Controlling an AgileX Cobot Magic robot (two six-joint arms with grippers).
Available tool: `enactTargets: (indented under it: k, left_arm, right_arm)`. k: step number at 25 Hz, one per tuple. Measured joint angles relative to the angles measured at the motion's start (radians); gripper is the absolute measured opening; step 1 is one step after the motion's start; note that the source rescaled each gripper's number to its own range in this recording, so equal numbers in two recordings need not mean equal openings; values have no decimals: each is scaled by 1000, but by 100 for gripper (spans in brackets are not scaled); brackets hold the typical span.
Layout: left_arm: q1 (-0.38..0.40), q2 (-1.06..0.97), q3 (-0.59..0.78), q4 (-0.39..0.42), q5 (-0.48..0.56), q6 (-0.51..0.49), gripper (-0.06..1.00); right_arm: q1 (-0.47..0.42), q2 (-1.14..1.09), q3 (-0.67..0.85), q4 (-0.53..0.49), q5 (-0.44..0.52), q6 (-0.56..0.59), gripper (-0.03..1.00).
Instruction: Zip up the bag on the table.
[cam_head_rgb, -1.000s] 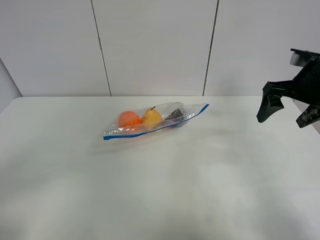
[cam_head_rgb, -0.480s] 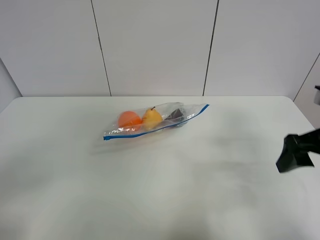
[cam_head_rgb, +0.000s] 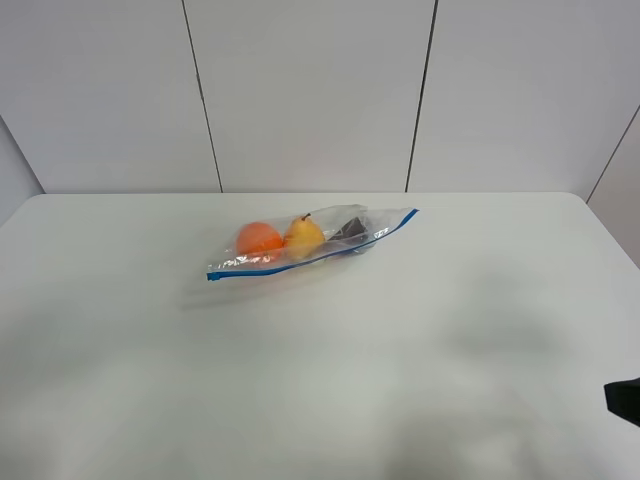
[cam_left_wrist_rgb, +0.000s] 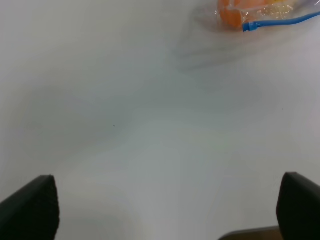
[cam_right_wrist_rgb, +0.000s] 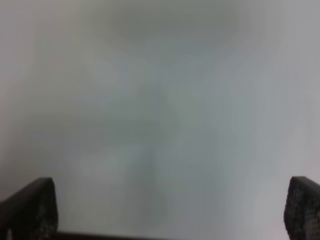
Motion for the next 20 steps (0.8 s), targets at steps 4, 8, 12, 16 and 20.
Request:
enactTargets:
  k: [4, 8, 12, 16, 20]
  left_arm:
    - [0, 0, 0, 0, 0, 0, 100]
    - [0, 0, 0, 0, 0, 0, 100]
    - [0, 0, 0, 0, -1, 0, 100]
    - [0, 0, 0, 0, -1, 0, 100]
    - [0, 0, 0, 0, -1, 0, 100]
  right_arm:
    - [0, -221, 1, 0, 0, 2, 100]
    - [0, -426, 4, 0, 1, 7, 100]
    - [0, -469, 5, -12, 4, 18, 100]
    - [0, -471, 5, -12, 3, 18, 100]
    - [0, -471, 5, -14, 3, 18, 100]
